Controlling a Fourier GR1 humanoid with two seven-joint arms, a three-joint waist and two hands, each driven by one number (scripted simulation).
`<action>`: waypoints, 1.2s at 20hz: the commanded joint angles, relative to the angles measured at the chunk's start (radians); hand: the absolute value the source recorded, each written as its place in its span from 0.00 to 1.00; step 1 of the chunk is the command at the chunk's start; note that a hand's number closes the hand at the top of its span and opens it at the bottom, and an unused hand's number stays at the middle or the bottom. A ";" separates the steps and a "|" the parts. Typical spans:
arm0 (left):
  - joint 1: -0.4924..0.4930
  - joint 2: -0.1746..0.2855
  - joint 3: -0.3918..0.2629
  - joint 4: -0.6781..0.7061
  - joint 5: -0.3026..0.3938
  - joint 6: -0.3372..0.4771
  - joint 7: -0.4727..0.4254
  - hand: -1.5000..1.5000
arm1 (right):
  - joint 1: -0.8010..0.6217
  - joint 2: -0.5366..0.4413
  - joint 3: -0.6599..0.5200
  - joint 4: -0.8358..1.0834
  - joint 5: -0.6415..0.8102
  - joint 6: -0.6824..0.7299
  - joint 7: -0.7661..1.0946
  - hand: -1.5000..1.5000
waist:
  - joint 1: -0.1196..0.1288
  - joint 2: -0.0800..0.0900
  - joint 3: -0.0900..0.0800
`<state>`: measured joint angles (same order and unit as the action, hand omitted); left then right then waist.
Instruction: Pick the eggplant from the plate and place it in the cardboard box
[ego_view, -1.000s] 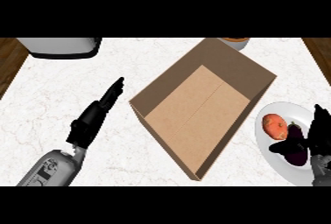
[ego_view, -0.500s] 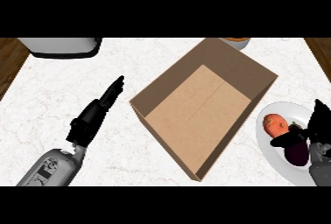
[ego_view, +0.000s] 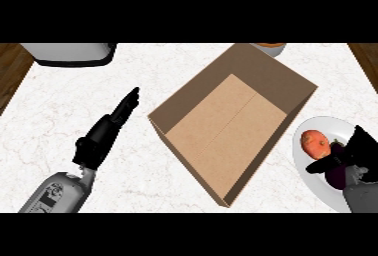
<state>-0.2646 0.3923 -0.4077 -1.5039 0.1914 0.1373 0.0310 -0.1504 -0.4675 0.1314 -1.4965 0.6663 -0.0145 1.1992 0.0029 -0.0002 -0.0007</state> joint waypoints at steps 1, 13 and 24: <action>0.013 0.004 0.028 -0.010 -0.007 -0.021 0.000 0.50 | -0.019 0.058 -0.008 0.046 0.064 -0.009 0.152 0.00 | 0.001 0.000 0.000; 0.046 -0.011 0.100 -0.057 -0.020 -0.077 0.042 0.50 | 0.002 0.113 -0.096 0.007 0.098 0.104 0.107 0.00 | -0.003 -0.002 0.000; 0.006 -0.108 0.103 0.039 -0.115 -0.094 -0.005 0.50 | -0.053 0.201 -0.160 0.245 0.164 0.045 -0.015 0.00 | -0.001 0.002 0.001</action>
<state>-0.2275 0.3101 -0.3196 -1.5123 0.0955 0.0640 0.0465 -0.1408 -0.3030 -0.0138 -1.3528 0.8059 0.0436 1.1057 0.0001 -0.0001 -0.0003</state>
